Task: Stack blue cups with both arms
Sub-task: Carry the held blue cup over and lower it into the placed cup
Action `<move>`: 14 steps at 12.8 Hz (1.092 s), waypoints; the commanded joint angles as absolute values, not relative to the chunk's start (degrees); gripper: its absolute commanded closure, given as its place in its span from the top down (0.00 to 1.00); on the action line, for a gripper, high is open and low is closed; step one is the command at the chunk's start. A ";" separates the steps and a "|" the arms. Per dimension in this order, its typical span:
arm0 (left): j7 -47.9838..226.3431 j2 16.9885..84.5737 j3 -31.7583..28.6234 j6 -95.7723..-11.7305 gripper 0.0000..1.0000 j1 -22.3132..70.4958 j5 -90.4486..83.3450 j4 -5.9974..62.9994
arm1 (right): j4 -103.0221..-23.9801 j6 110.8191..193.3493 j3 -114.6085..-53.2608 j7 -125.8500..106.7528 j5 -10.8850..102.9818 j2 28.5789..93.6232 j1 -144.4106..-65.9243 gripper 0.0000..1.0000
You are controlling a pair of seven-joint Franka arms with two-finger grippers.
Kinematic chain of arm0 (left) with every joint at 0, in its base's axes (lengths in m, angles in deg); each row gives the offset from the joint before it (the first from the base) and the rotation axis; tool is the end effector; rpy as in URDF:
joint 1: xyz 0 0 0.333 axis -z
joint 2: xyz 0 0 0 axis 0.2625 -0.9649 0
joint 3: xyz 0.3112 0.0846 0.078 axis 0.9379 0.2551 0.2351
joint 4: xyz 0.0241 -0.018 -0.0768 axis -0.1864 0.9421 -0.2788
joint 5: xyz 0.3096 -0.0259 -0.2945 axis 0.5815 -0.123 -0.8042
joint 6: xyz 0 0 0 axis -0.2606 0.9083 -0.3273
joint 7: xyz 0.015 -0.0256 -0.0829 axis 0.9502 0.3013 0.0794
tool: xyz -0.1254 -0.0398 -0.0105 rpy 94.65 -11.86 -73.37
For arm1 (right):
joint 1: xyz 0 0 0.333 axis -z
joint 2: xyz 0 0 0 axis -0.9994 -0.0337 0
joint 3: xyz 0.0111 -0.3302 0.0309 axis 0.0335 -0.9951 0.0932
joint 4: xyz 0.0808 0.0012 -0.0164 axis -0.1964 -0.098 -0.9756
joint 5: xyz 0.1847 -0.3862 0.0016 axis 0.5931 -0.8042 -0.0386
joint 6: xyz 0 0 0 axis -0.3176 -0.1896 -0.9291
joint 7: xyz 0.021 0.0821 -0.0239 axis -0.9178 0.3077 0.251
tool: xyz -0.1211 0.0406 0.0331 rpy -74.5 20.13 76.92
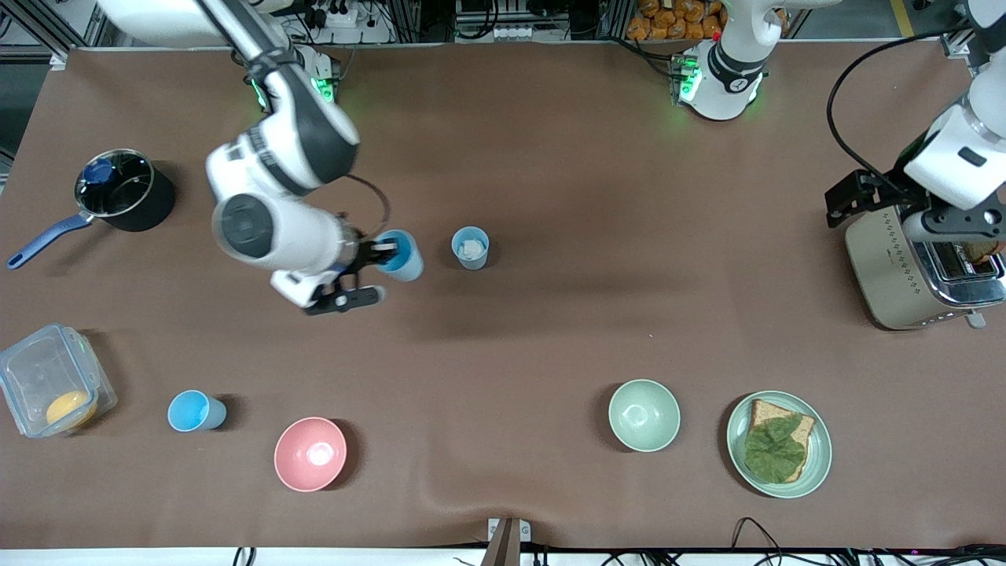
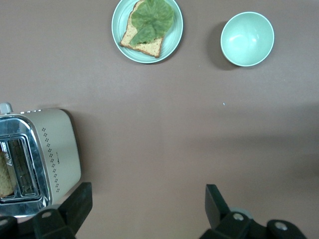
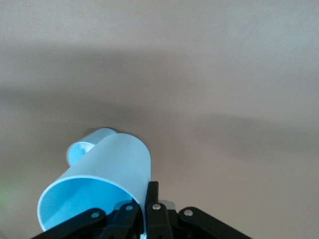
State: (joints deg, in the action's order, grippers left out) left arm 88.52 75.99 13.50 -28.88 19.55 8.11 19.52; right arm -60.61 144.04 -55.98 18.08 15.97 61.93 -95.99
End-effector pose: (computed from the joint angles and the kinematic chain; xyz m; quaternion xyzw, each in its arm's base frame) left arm 0.5925 -0.0719 0.6093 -0.9996 0.0155 -0.0118 0.0218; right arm 0.5854 0.3326 0.3527 -0.9872 -0.0375 0.1334 0.0789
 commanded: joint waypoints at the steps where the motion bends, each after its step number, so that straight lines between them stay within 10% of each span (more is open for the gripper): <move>1: 86.60 79.57 14.74 -28.61 1.00 19.35 6.85 22.57 | -60.72 145.88 -56.60 31.47 16.15 59.53 -102.02 0.00; 14: 85.89 80.71 13.51 -28.61 1.00 19.44 6.85 22.66 | -62.83 149.58 -56.95 42.15 13.96 55.30 -108.90 0.00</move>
